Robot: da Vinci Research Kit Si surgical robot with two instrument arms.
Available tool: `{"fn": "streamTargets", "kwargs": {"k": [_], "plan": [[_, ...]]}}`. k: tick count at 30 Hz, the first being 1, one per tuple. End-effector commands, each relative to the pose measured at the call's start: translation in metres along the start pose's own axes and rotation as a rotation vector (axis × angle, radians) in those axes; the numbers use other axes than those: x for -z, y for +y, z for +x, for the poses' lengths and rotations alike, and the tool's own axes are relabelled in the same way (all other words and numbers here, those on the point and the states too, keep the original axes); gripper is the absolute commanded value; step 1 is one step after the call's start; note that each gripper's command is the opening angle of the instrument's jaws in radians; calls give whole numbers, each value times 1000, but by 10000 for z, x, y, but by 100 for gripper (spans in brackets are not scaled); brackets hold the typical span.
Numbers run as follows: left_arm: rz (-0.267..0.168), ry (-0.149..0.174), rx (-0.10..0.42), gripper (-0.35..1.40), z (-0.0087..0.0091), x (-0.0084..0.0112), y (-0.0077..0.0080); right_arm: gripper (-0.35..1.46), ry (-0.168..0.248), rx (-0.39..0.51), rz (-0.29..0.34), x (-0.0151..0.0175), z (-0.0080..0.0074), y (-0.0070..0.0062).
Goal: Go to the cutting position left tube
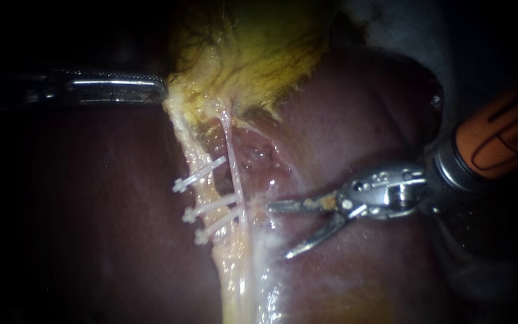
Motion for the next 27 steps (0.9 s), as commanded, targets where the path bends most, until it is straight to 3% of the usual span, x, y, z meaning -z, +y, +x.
{"fn": "streamTargets", "kwargs": {"k": [1,12,27], "plan": [[-1,1,-2,-35,0,0,0,131,3,-12,7,-4,0,4],[-2,1,-2,-35,0,1,-2,129,25,-71,53,-38,11,45],[-3,1,-1,-35,-1,1,-4,129,0,-118,69,-67,-33,85]]}}
